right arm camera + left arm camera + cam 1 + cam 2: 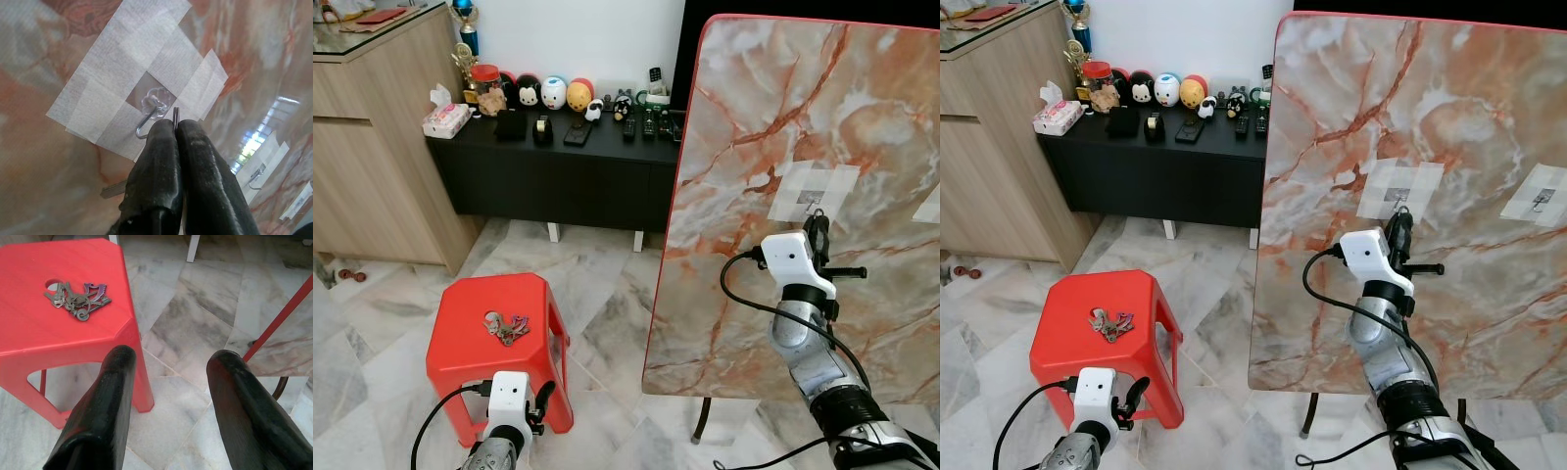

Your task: Hang keys on a hook

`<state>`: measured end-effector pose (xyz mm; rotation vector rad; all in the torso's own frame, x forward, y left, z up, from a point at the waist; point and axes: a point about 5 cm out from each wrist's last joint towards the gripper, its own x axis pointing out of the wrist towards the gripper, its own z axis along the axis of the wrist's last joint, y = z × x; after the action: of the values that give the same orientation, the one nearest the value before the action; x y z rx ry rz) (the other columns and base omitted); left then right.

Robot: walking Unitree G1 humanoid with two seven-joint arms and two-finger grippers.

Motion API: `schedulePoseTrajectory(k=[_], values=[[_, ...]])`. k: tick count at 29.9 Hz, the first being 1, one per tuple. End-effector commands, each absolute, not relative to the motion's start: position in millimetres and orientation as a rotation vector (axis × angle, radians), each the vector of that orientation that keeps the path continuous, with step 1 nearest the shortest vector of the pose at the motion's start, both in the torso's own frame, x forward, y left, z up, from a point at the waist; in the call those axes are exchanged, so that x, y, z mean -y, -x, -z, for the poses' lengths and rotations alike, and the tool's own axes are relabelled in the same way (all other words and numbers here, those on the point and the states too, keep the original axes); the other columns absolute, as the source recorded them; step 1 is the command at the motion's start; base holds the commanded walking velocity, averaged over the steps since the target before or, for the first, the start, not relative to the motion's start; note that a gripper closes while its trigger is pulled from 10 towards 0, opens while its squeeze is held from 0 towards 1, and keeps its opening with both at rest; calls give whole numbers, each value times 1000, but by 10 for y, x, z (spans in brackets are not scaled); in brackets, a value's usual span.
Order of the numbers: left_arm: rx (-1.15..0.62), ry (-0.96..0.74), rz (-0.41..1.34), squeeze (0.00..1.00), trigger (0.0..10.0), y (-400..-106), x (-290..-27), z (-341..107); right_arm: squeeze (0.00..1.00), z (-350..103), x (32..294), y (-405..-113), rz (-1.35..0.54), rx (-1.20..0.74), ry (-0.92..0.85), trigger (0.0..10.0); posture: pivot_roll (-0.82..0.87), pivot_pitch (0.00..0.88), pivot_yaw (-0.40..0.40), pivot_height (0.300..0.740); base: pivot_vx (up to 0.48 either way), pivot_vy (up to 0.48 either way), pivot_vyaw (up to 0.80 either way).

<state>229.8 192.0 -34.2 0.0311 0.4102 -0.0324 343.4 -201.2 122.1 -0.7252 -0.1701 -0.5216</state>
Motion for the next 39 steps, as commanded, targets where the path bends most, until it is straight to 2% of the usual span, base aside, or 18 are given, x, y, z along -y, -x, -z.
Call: schedulePoseTrajectory(k=[1,39], values=[[-427,-29,36,0,10000,-2298,-1909,357,0,-1257,2045,-3467,530,160,731,10000,147,0,-58,740,0,0,0],[-425,-22,31,0,10000,-2299,-1914,355,0,-1165,1981,-3552,436,65,731,10000,147,0,-58,740,0,0,0]])
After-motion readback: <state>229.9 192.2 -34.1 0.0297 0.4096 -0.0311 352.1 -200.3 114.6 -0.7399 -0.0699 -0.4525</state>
